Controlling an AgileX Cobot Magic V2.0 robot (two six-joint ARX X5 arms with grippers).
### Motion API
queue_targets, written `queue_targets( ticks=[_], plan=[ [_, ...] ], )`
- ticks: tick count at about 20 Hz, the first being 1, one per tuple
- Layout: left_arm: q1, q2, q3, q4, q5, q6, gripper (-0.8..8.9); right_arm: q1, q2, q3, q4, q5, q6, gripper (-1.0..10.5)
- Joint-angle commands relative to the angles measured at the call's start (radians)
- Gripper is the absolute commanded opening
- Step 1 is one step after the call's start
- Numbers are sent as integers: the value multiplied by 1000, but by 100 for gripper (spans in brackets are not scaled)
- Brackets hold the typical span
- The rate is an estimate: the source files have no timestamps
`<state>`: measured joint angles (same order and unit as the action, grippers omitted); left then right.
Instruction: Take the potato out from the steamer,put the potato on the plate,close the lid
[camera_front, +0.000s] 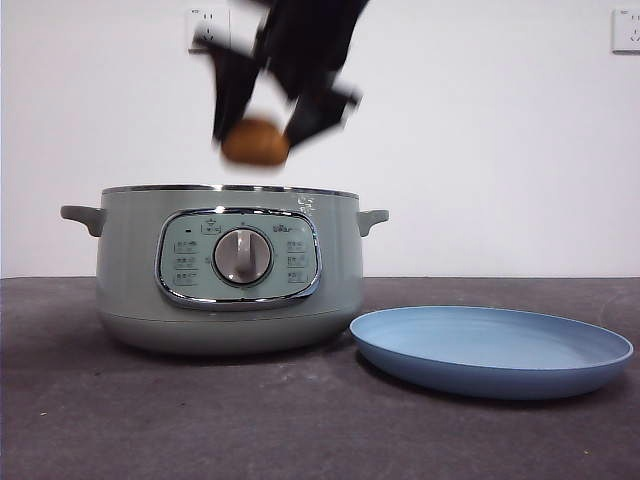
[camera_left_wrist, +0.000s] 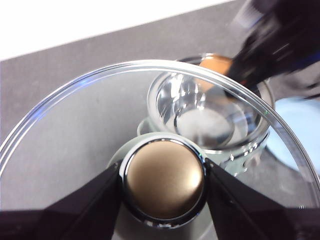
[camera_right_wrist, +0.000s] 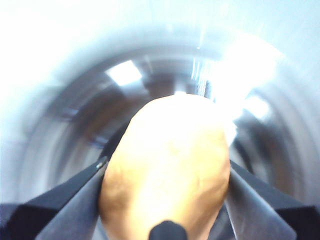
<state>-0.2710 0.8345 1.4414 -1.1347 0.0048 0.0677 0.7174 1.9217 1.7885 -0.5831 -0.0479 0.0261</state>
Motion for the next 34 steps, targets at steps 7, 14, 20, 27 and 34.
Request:
queue_targets(
  ticks=[7,14,20,27,34],
  plan=[
    [2,68,6,112,88,21,-12,-123,-264,-23,-382,80,-80,-15],
    [2,115,6,165,137,34,-12,-249,-460,-481,-212,69,-37,-16],
    [2,140,6,185,159,34,-12,-265,-465,-824,114,-18,7,-16],
    [2,156,6,192,160,37,-12,-269,-414,-937,287,-31,10,-16],
    [2,179,6,207,161,38,-12,-270,-335,-967,339,-32,10,-16]
  ],
)
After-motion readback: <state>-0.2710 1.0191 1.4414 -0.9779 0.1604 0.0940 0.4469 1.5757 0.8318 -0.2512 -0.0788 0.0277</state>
